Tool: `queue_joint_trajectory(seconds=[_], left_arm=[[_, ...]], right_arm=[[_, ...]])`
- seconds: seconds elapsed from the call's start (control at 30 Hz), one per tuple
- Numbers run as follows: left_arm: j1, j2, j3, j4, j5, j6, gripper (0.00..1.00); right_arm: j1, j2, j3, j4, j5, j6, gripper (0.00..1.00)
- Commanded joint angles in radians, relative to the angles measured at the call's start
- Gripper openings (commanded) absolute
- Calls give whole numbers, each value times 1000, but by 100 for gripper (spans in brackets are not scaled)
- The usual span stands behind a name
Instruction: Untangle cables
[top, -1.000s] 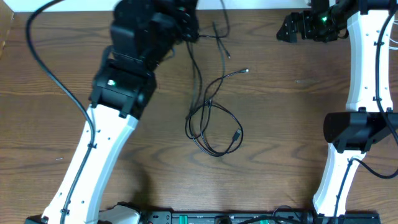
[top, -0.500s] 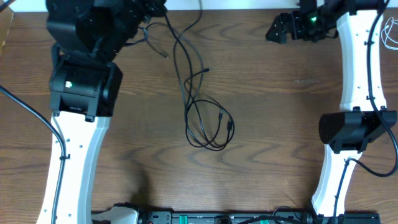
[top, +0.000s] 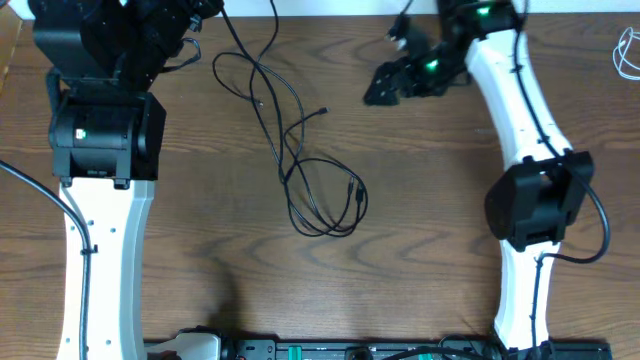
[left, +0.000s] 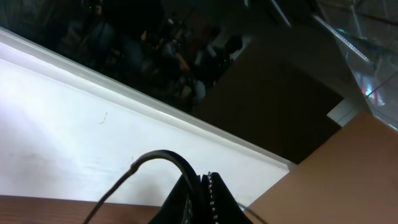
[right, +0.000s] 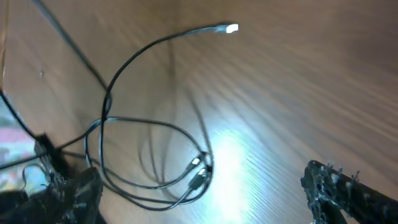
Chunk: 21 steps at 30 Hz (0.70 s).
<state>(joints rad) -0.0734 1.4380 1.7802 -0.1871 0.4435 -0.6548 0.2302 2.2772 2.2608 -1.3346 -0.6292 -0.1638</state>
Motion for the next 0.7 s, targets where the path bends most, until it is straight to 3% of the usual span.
queue_joint_trajectory(seconds=[0.0,0.43,0.67], left_arm=[[3,-11,18,3,17,-5,7],[5,-11,18,-10,17,-5,8],[5,-11,18,-14,17,-5,7]], right_arm=[[61,2,-37,24,-36,-21,99],[217,2,-115,327,-61,203,96],[293,21,-118,529,-3,339,82]])
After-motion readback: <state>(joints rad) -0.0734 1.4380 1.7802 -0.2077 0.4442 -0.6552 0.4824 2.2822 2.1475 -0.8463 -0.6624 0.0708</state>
